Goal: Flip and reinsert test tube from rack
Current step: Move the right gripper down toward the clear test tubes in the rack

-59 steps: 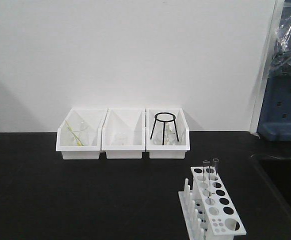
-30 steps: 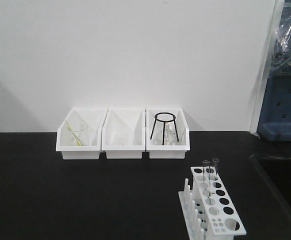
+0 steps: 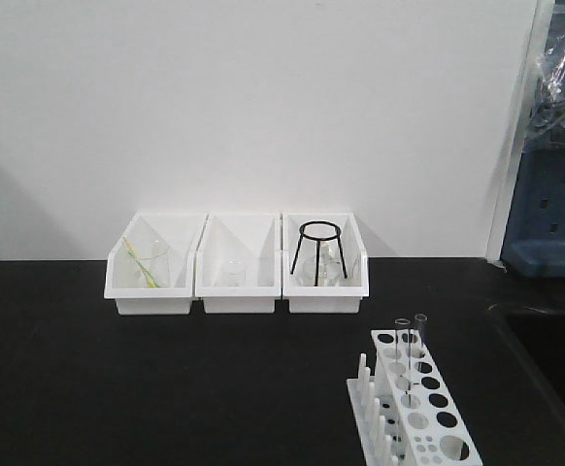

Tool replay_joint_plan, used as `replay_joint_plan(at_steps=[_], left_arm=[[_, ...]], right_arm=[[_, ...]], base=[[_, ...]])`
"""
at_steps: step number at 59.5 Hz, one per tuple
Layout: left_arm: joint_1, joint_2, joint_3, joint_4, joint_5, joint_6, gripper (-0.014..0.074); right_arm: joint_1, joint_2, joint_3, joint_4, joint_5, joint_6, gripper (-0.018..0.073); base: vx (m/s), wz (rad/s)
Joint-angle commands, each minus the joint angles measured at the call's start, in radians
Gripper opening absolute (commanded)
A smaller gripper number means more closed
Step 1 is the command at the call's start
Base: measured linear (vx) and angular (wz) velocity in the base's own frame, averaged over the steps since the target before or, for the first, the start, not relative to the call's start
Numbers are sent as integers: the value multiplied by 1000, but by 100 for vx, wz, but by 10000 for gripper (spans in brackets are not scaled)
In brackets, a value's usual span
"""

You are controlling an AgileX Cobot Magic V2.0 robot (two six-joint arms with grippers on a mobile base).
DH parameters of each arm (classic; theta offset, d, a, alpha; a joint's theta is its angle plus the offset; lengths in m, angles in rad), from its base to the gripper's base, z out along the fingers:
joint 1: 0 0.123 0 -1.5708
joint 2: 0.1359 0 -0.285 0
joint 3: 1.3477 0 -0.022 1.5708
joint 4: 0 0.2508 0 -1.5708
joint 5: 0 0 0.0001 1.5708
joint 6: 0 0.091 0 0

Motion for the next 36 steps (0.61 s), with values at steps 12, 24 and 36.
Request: replay_joint_plan(at_steps=[12,24,36], left_arm=[[-7,-13,1,-4,-88,0,-6],[-7,-13,1,-4,-88,0,-6],[-7,-13,1,-4,-88,0,-6]], right_arm=[[-1,-10,1,-6,-77,-1,-8],[-1,-10,1,-6,-77,-1,-8],[-1,-10,1,-24,-85,-7,-8]], base=[[7,-1],[2,-1],[0,0]])
